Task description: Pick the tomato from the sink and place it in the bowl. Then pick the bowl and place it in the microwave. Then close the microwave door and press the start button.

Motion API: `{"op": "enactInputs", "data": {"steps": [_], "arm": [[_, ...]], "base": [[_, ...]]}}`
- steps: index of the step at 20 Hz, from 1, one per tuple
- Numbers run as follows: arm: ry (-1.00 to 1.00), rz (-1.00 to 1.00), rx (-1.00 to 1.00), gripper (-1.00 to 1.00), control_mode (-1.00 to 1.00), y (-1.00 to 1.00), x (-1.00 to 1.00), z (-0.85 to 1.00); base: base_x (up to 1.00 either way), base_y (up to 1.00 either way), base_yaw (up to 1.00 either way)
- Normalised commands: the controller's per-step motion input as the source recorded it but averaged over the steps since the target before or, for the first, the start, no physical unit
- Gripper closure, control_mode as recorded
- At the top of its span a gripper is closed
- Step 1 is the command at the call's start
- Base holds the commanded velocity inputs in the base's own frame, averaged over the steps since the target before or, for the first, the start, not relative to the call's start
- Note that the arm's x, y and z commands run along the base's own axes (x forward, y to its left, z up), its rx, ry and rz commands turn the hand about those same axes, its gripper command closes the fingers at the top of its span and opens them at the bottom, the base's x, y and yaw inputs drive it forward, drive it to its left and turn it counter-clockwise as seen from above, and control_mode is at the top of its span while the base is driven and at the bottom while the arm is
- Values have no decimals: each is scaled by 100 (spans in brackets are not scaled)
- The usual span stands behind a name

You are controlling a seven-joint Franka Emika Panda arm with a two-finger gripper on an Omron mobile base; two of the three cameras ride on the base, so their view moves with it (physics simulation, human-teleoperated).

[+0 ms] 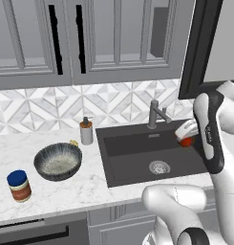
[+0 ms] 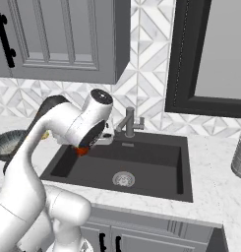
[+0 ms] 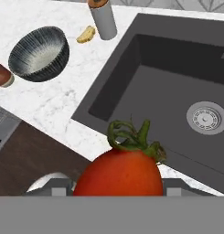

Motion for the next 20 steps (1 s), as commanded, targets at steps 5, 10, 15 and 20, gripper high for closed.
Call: {"op": "enactInputs", "data": {"steps": [5, 10, 15, 20], "arm": [[15, 0, -28, 100, -100, 100, 0, 37], [25, 2, -9, 100, -100, 81, 23, 5], [26, 6, 0, 100, -100, 87, 40, 0], [2, 2, 3, 100, -100, 92, 36, -34]], "base": [[0, 0, 0], [0, 0, 0], [0, 0, 0], [0, 0, 0]]}}
